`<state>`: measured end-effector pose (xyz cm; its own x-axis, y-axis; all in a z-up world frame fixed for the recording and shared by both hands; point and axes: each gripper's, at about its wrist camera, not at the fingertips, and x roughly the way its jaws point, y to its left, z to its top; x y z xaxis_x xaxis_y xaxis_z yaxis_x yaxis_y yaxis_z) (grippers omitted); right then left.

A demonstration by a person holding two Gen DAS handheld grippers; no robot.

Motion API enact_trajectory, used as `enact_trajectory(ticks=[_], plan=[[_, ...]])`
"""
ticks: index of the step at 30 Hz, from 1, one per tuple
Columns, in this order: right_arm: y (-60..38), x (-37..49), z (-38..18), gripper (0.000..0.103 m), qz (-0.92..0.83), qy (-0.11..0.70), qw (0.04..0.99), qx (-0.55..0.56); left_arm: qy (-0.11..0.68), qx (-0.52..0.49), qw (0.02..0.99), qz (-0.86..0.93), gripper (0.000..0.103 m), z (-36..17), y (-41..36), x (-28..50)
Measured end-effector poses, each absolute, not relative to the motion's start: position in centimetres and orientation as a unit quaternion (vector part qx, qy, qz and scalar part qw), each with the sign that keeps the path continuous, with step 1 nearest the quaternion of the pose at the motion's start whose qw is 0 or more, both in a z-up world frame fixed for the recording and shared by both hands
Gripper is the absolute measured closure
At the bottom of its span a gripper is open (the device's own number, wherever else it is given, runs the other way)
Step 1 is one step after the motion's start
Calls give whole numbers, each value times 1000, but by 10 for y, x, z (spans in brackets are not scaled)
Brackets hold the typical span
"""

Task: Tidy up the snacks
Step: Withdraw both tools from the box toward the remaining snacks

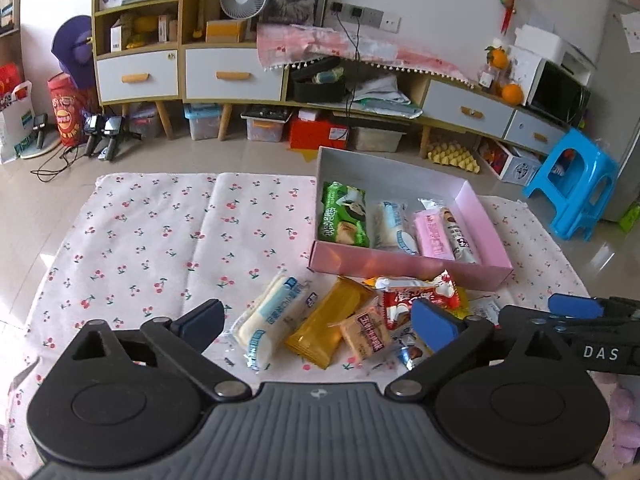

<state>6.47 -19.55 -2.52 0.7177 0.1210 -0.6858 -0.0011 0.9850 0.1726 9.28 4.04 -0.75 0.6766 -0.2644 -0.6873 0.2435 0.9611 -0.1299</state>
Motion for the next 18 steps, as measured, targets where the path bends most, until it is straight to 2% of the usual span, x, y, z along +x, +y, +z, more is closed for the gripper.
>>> enact_trajectory(ticks=[8, 18], plan=[[-177, 46, -36, 14, 26, 332, 942, 40, 360, 37, 923, -131, 1, -21, 46, 84], [-188, 22, -72, 14, 2, 368, 929, 50, 373, 19, 917, -137, 1, -56, 41, 55]])
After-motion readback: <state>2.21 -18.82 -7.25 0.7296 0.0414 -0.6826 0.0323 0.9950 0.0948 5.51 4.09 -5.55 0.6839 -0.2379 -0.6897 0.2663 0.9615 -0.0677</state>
